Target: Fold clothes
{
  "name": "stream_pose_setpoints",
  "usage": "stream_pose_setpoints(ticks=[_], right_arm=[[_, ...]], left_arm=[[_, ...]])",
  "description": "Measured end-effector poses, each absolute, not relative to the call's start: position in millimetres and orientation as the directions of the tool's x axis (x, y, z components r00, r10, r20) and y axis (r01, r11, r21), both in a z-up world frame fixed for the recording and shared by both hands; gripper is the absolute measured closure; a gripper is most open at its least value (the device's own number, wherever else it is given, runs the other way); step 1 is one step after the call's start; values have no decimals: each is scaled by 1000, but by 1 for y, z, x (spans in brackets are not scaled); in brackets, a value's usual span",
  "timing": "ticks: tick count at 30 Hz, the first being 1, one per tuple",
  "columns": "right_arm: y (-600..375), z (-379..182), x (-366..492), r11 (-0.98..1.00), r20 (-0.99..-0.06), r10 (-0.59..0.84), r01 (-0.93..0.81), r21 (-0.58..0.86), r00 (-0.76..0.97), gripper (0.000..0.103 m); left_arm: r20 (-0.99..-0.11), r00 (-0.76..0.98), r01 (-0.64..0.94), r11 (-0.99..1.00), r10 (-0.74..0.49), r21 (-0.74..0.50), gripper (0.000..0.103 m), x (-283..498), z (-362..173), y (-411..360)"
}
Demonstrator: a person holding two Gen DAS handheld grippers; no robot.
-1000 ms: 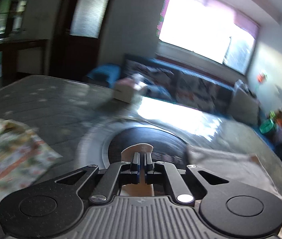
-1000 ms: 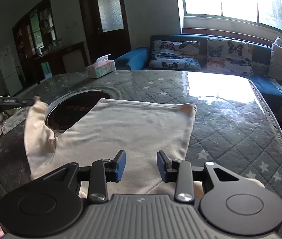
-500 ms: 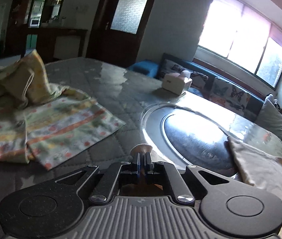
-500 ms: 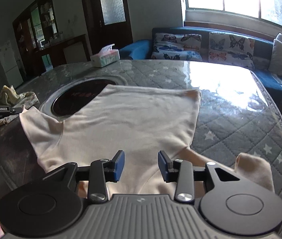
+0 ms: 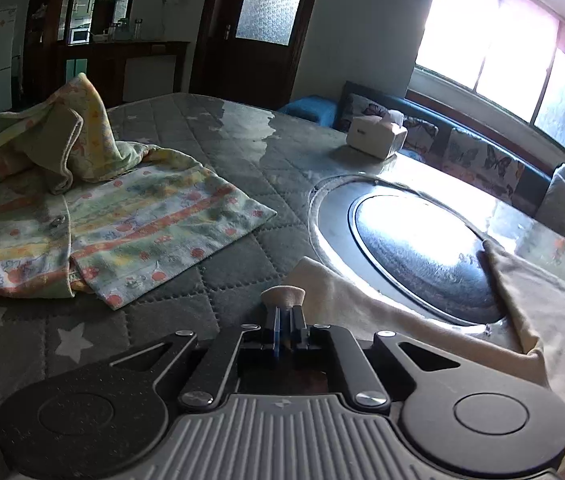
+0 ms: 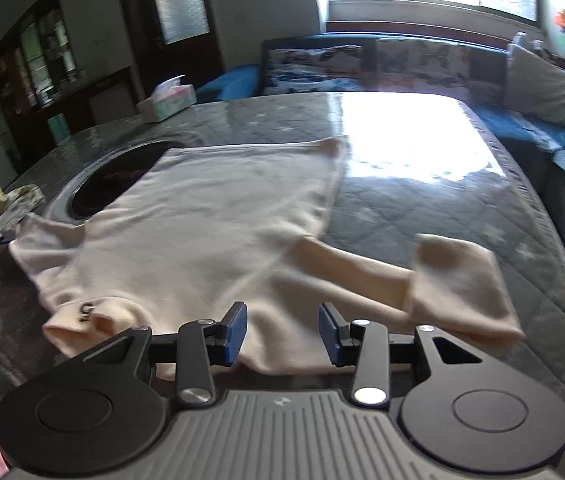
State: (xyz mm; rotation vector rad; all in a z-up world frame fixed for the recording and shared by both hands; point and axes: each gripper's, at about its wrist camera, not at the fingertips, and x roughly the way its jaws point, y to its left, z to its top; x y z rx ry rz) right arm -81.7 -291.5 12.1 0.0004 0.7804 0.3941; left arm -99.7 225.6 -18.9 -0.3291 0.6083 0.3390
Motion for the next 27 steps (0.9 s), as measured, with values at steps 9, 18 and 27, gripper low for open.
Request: stream_pose_setpoints(ticks=[9, 18, 27], right_arm=[[-330, 14, -73, 971, -663, 215, -232, 64, 717, 63], [-336, 4, -64, 977, -655, 92, -195, -86, 750, 95], [-396, 20, -52, 992, -589, -117, 71, -101, 800, 95]], left_arm=[[-623, 747, -419, 892, 231, -171, 89, -98, -13, 227], [-606, 759, -403, 903, 239, -149, 78, -97, 5, 216], [-578, 813, -206, 964, 73, -168, 72, -74, 24, 162]])
